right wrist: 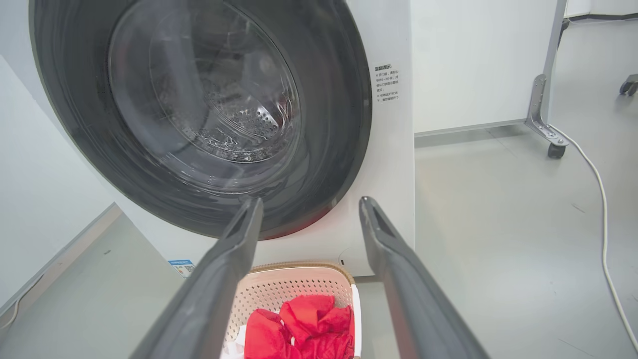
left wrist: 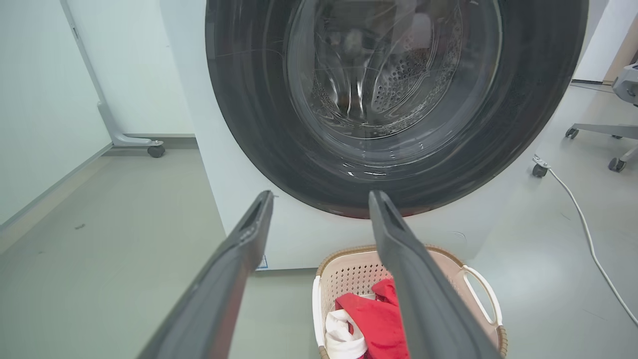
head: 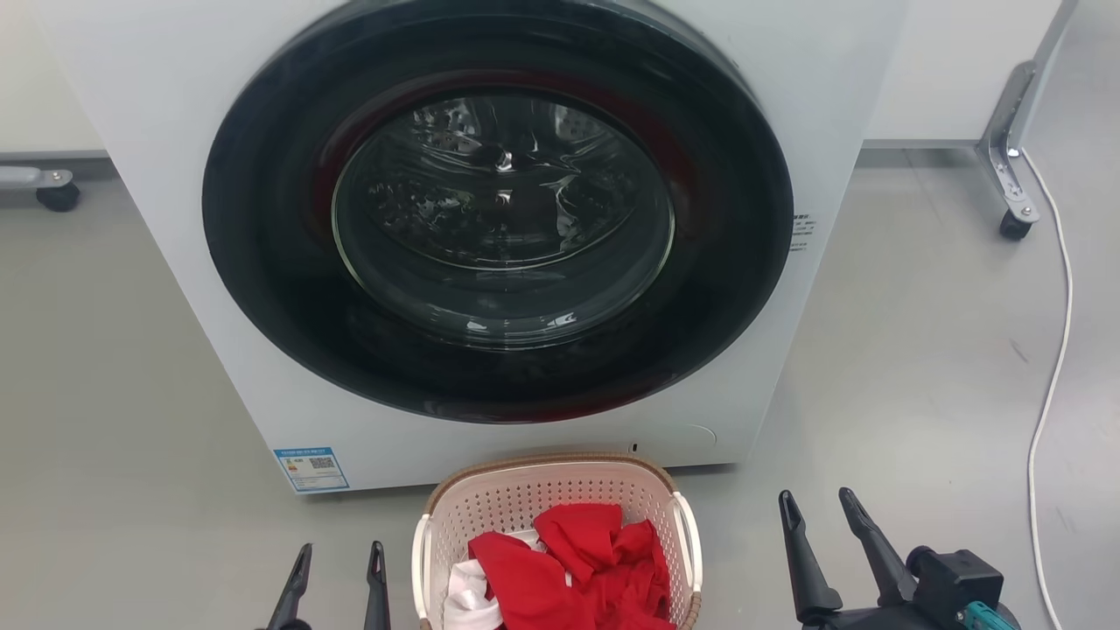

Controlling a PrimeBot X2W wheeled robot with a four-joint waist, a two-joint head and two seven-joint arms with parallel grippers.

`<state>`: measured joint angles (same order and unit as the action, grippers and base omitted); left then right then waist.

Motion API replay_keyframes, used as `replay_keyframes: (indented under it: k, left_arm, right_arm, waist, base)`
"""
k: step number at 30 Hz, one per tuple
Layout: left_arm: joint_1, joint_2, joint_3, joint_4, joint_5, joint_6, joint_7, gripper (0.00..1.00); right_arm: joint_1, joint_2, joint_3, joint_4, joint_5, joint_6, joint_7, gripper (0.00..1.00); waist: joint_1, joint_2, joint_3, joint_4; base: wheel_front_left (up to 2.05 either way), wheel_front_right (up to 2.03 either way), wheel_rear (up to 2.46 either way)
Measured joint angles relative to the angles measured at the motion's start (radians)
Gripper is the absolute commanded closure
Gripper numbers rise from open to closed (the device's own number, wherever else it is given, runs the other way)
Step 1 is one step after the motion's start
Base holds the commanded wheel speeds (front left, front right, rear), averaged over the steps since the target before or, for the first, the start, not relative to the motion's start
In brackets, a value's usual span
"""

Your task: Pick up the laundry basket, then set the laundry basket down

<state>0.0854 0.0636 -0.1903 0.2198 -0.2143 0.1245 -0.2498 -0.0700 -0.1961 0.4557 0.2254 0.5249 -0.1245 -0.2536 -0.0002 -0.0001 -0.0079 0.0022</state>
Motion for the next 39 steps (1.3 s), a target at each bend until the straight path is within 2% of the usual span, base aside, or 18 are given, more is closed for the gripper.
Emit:
replay_keyframes:
  k: [12, 32, 33, 39]
  left_arm:
    - [0.049, -0.003, 0.055, -0.085, 0.037, 0.0, 0.0, 0.0]
    - [0.057, -0.007, 0.063, -0.122, 0.059, 0.0, 0.0, 0.0]
    - [0.059, -0.007, 0.062, -0.114, 0.057, 0.0, 0.001, 1.0]
    - [0.073, -0.009, 0.059, -0.066, 0.046, -0.002, 0.003, 1.0]
  right_arm:
    - [0.061, 0.033, -0.079, -0.087, -0.086, 0.0, 0.0, 0.0]
    - [0.068, 0.065, -0.12, -0.128, -0.149, 0.0, 0.0, 0.0]
    - [0.069, 0.065, -0.118, -0.12, -0.148, 0.0, 0.001, 1.0]
    - [0.105, 0.069, -0.116, -0.071, -0.143, 0.002, 0.008, 1.0]
  waist:
    - [0.0002, 0.0002, -0.007, -0.009]
    - [0.0002, 0.0001, 0.005, -0.014]
    - [0.0002, 0.0002, 0.006, -0.014]
    - [0.0002, 0.0001, 0.006, -0.014]
  base:
    - [0.0, 0.0, 0.0]
    - [0.0, 0.0, 0.0]
    - [0.0, 0.0, 0.0]
    - [0.0, 0.0, 0.0]
